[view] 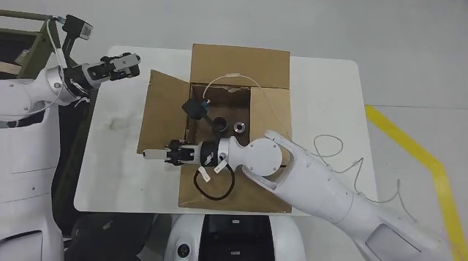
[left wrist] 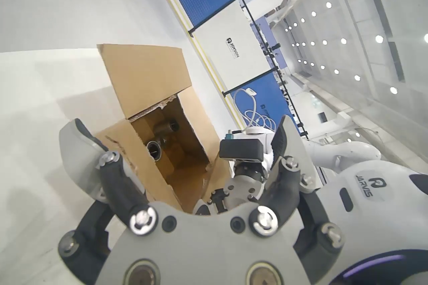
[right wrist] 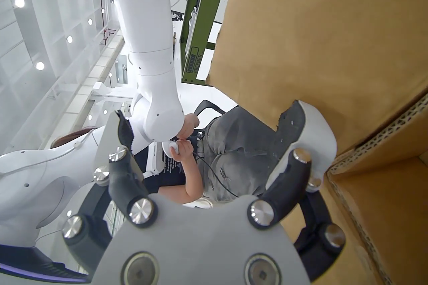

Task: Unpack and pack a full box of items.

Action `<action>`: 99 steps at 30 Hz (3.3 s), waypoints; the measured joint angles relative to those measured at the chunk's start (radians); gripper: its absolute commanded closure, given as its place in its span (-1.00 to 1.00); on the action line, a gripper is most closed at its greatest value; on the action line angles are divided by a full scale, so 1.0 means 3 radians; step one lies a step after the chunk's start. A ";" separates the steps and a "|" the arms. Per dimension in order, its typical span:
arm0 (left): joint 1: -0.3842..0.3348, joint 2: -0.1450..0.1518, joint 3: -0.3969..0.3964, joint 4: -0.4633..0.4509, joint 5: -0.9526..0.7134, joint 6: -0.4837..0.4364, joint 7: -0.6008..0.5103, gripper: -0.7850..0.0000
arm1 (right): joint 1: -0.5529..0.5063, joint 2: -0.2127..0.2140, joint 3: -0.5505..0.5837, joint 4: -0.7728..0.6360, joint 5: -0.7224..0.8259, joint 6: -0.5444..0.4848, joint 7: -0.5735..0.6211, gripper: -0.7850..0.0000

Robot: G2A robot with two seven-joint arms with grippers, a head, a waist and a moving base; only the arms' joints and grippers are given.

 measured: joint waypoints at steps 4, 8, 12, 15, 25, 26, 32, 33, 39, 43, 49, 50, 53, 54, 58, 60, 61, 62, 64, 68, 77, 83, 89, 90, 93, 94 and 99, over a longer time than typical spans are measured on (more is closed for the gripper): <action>-0.0146 0.0014 0.0091 0.0128 -0.0137 0.0074 -0.0191 -1.00 | -0.0042 -0.0002 0.0042 0.0016 -0.0015 0.0020 0.0076 -1.00; -0.0358 0.0012 0.0316 0.0301 -0.0179 0.0179 -0.0348 -1.00 | -0.0092 -0.0004 0.0065 0.0010 -0.0074 0.0028 0.0118 -1.00; -0.0560 0.0000 0.0536 0.0509 -0.0202 0.0236 -0.0405 -1.00 | -0.0141 -0.0005 0.0101 -0.0010 -0.0115 0.0036 0.0157 -1.00; -0.0667 -0.0012 0.0685 0.0692 -0.0075 0.0272 -0.0268 -1.00 | -0.0180 -0.0003 0.0136 -0.0043 -0.0135 0.0038 0.0185 -1.00; -0.0819 -0.0025 0.0937 0.1230 0.0064 0.0279 -0.0170 -1.00 | -0.0478 0.0103 0.0465 -0.0405 -0.0170 0.0068 0.0291 -1.00; -0.0821 -0.0023 0.0944 0.1254 0.0069 0.0267 -0.0167 -1.00 | -0.0523 0.0120 0.0521 -0.0454 -0.0162 0.0079 0.0291 -1.00; -0.0791 -0.0021 0.1033 0.1297 0.0196 0.0234 -0.0058 -1.00 | -0.0868 0.0250 0.0983 -0.0784 -0.0073 0.0163 0.0357 -1.00; -0.0783 -0.0022 0.1059 0.1291 0.0237 0.0234 -0.0017 -1.00 | -0.0945 0.0275 0.1084 -0.0844 -0.0036 0.0171 0.0385 -1.00; -0.0740 -0.0034 0.1191 0.1262 0.0380 0.0270 0.0143 -1.00 | -0.1299 0.0383 0.1539 -0.1103 0.0094 0.0139 0.0527 -1.00; -0.0716 -0.0049 0.1304 0.1228 0.0496 0.0289 0.0271 -1.00 | -0.1468 0.0433 0.1769 -0.1212 0.0171 0.0129 0.0612 -1.00; -0.0640 -0.0072 0.1454 0.1105 0.0592 0.0233 0.0411 -1.00 | -0.1646 0.0484 0.2038 -0.1277 0.0311 0.0059 0.0710 -1.00; -0.0630 -0.0076 0.1475 0.1089 0.0593 0.0241 0.0426 -1.00 | -0.1663 0.0490 0.2065 -0.1278 0.0328 0.0046 0.0724 -1.00; -0.0614 -0.0088 0.1534 0.1054 0.0579 0.0278 0.0471 -1.00 | -0.1712 0.0506 0.2136 -0.1274 0.0366 0.0004 0.0768 -1.00; -0.0611 -0.0092 0.1553 0.1044 0.0575 0.0290 0.0479 -1.00 | -0.1729 0.0512 0.2160 -0.1273 0.0376 -0.0011 0.0785 -1.00; -0.0605 -0.0097 0.1592 0.1011 0.0574 0.0306 0.0484 -1.00 | -0.1772 0.0530 0.2222 -0.1262 0.0405 -0.0037 0.0838 -1.00; -0.0599 -0.0093 0.1580 0.0987 0.0565 0.0308 0.0469 -1.00 | -0.1788 0.0539 0.2244 -0.1254 0.0419 -0.0043 0.0869 -1.00; -0.0594 -0.0088 0.1563 0.0974 0.0549 0.0309 0.0455 -1.00 | -0.1793 0.0542 0.2253 -0.1251 0.0425 -0.0043 0.0882 -1.00; -0.0586 -0.0082 0.1539 0.0959 0.0530 0.0309 0.0440 -1.00 | -0.1798 0.0546 0.2262 -0.1248 0.0431 -0.0041 0.0893 -1.00; -0.0556 -0.0063 0.1463 0.0914 0.0474 0.0308 0.0397 -1.00 | -0.1812 0.0555 0.2287 -0.1245 0.0438 -0.0030 0.0918 -1.00; -0.0471 -0.0022 0.1291 0.0793 0.0384 0.0313 0.0343 -1.00 | -0.1852 0.0574 0.2351 -0.1251 0.0475 -0.0016 0.0976 -1.00; -0.0237 0.0062 0.0950 0.0288 0.0339 0.0446 0.0338 -1.00 | -0.2031 0.0630 0.2616 -0.1227 0.0712 -0.0079 0.1187 -1.00; -0.0164 0.0071 0.0954 -0.0025 0.0397 0.0597 0.0459 -1.00 | -0.2178 0.0664 0.2760 -0.1261 0.0791 -0.0171 0.1290 -1.00; -0.0188 0.0068 0.1037 -0.0308 0.0545 0.0752 0.0632 -1.00 | -0.2298 0.0696 0.2886 -0.1252 0.0880 -0.0227 0.1397 -1.00; -0.0203 0.0065 0.1067 -0.0361 0.0569 0.0796 0.0658 -1.00 | -0.2317 0.0702 0.2907 -0.1249 0.0899 -0.0236 0.1421 -1.00; -0.0263 0.0052 0.1170 -0.0467 0.0630 0.0919 0.0726 -1.00 | -0.2363 0.0716 0.2951 -0.1248 0.0937 -0.0254 0.1478 -1.00; -0.0287 0.0047 0.1212 -0.0489 0.0648 0.0960 0.0747 -1.00 | -0.2378 0.0720 0.2964 -0.1250 0.0946 -0.0260 0.1493 -1.00; -0.0463 -0.0001 0.1496 -0.0521 0.0662 0.1232 0.0832 -1.00 | -0.2466 0.0742 0.3030 -0.1279 0.0982 -0.0295 0.1562 -1.00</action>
